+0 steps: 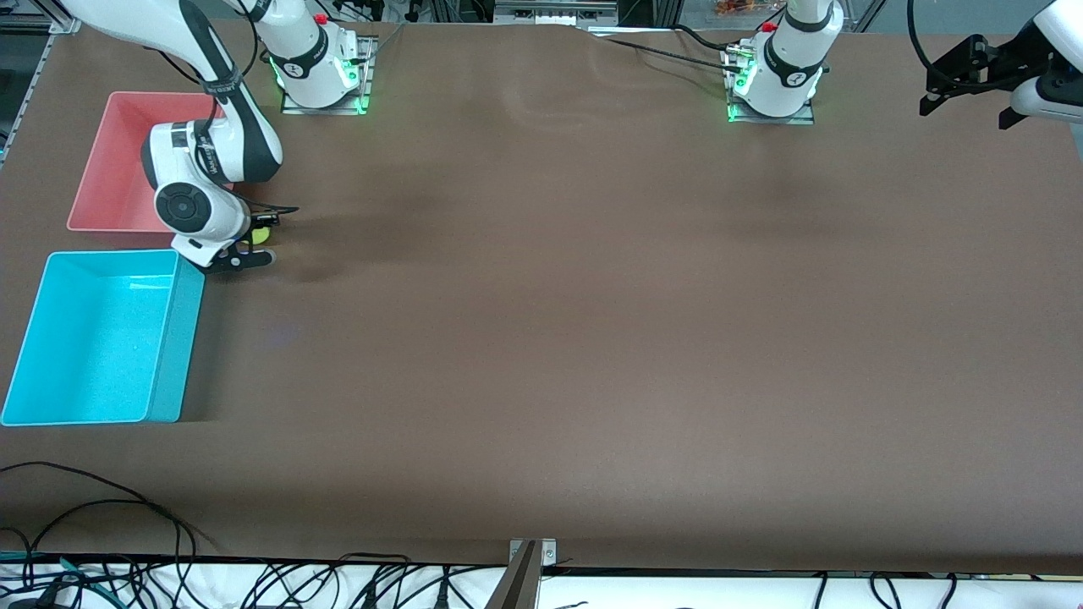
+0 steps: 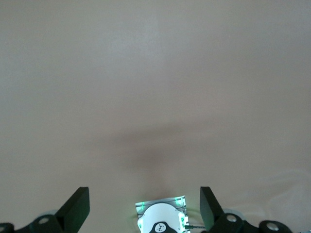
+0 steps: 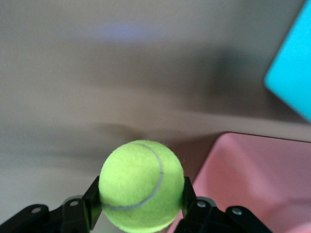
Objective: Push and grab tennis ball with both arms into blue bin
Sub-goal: 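Close the right gripper on the tennis ball and lift it, then carry the ball with the right gripper over the cyan bin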
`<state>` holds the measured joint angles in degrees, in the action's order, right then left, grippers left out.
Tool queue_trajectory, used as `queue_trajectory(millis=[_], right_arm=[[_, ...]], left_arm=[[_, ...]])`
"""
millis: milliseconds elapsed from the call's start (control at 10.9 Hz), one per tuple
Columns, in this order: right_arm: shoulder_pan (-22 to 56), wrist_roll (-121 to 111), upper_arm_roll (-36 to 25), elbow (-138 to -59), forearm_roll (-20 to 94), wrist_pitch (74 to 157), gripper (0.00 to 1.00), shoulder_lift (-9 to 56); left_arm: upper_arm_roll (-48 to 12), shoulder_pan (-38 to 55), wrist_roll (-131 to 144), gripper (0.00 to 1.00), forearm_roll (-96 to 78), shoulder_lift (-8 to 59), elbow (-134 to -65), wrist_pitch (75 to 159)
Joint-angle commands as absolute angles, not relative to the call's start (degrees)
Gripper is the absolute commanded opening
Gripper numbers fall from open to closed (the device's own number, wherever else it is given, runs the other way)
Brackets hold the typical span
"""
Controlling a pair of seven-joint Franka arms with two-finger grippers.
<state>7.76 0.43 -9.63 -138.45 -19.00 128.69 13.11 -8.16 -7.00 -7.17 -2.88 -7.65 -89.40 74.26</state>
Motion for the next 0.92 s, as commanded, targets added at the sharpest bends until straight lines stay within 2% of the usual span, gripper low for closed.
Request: queue_trajectory(millis=[0,183,275,458,824], right_arm=[[8.17,-0.96,-9.14,-128.62,-19.95,115.79,0.26,10.9],[8.09,-5.95,-8.7,-120.54,-19.51,107.62,0.26,11.33],[7.74,-10.41,-8.88,-117.63,-19.42,106.45,0.26,11.51],[5.29,-19.64,-9.14,-113.32,-19.51,106.44,0.27,12.91],[-1.04,-37.84,-9.14,-102.51,-15.84,106.61,0.26,21.42]], left_arm=[[-7.56,-7.91,-7.03,1.0,-4.75,-4.93,-86.84,76.55],[-7.56,-8.53,-6.86,1.0,-4.13,-4.83,-86.84,76.55],[-7.56,-8.53,-6.77,1.0,-3.96,-4.92,-86.84,76.55],[-7.56,-8.53,-6.68,1.0,-2.91,-5.01,-86.84,76.12],[-7.73,-8.53,-6.68,1.0,-2.02,-4.92,-86.84,76.11]])
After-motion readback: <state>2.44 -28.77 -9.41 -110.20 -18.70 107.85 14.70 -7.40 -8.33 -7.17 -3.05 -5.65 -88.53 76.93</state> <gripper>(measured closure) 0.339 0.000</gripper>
